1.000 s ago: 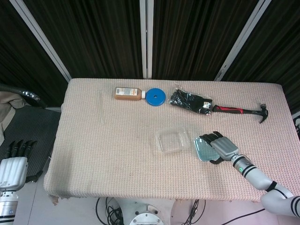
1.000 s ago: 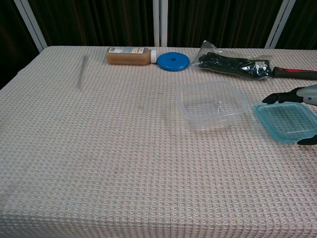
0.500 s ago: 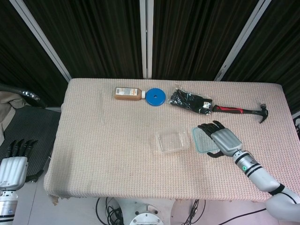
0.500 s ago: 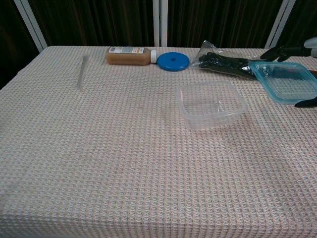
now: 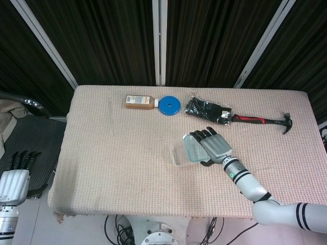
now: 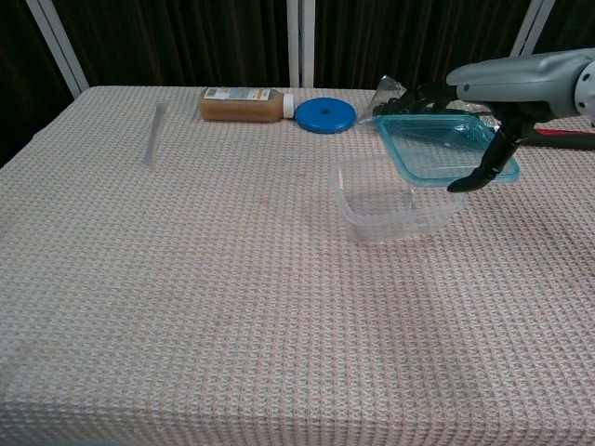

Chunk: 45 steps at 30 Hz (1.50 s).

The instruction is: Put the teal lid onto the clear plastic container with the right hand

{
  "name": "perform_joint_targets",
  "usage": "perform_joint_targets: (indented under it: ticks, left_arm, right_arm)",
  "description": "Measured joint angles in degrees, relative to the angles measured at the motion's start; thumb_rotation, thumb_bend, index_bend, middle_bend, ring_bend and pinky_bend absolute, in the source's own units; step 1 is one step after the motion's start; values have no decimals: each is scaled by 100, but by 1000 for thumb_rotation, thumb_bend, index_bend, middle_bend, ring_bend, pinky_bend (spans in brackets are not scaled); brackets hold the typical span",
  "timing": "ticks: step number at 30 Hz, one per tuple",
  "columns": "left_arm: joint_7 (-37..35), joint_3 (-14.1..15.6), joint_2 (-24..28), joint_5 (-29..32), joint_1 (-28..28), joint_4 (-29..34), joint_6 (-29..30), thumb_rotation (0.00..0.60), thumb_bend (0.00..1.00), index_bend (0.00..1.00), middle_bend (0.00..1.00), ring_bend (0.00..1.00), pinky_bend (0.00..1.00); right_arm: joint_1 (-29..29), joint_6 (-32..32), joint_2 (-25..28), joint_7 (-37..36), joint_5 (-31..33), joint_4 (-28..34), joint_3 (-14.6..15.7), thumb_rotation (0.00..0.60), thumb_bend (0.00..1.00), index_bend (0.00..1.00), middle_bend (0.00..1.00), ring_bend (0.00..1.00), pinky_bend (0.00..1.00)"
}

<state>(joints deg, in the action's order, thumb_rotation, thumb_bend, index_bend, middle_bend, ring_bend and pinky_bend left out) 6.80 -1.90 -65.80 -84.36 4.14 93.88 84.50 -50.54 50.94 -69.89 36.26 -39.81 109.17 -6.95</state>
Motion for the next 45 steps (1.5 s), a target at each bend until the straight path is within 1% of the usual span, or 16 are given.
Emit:
perform_joint_targets:
  ticks: [1, 4, 7, 10, 17, 36, 38, 40, 42, 43, 45]
  left_arm:
    - [-37, -3, -18, 5, 10, -38, -19, 600, 32, 158, 131, 46, 0]
    - [-150, -14, -66, 11, 40, -152, -61, 600, 32, 158, 131, 46, 0]
    - [-243, -27, -102, 11, 57, -236, -74, 600, 32, 158, 131, 46, 0]
    - [-312, -33, -125, 16, 71, -298, -93, 600, 32, 158, 131, 46, 0]
    - [-334, -35, -145, 10, 104, -329, -129, 600, 32, 158, 131, 46, 0]
    - [-206, -40, -131, 50, 107, -210, -113, 600, 32, 158, 131, 46, 0]
    - [-197, -36, -137, 53, 108, -204, -116, 600, 32, 158, 131, 46, 0]
    - [-193, -34, -137, 64, 106, -201, -122, 600, 32, 158, 131, 46, 0]
    - [-195, -34, -132, 79, 102, -197, -122, 600, 32, 158, 131, 46, 0]
    - [-195, -35, -131, 82, 101, -195, -121, 600, 32, 158, 131, 46, 0]
    - [-194, -39, -130, 86, 99, -193, -113, 600, 32, 158, 131, 46, 0]
  right_arm:
    - [-149, 156, -158, 247, 300, 45, 9, 600, 202, 0, 412, 98, 0]
    - [-503, 591, -574, 760, 860, 113, 31, 600, 197, 0, 409, 98, 0]
    - [-756, 848, -924, 1029, 1102, 102, 59, 600, 203, 0, 403, 98, 0]
    - [-868, 915, -1110, 1136, 1188, 10, 115, 600, 199, 0, 400, 98, 0]
    - [-941, 835, -1199, 1116, 1248, -212, 215, 600, 203, 0, 399, 98, 0]
    - [-890, 683, -1047, 800, 1072, -310, 409, 600, 189, 0, 386, 97, 0]
    - [-906, 641, -1075, 791, 1085, -371, 421, 600, 175, 0, 363, 91, 0]
    - [-912, 621, -1103, 754, 1084, -424, 423, 600, 143, 0, 314, 74, 0]
    - [-906, 614, -1116, 710, 1054, -450, 423, 600, 81, 0, 241, 39, 0]
    - [-898, 613, -1120, 686, 1019, -459, 425, 600, 37, 0, 186, 15, 0]
    - [-880, 607, -1118, 632, 964, -462, 426, 600, 5, 0, 117, 0, 0]
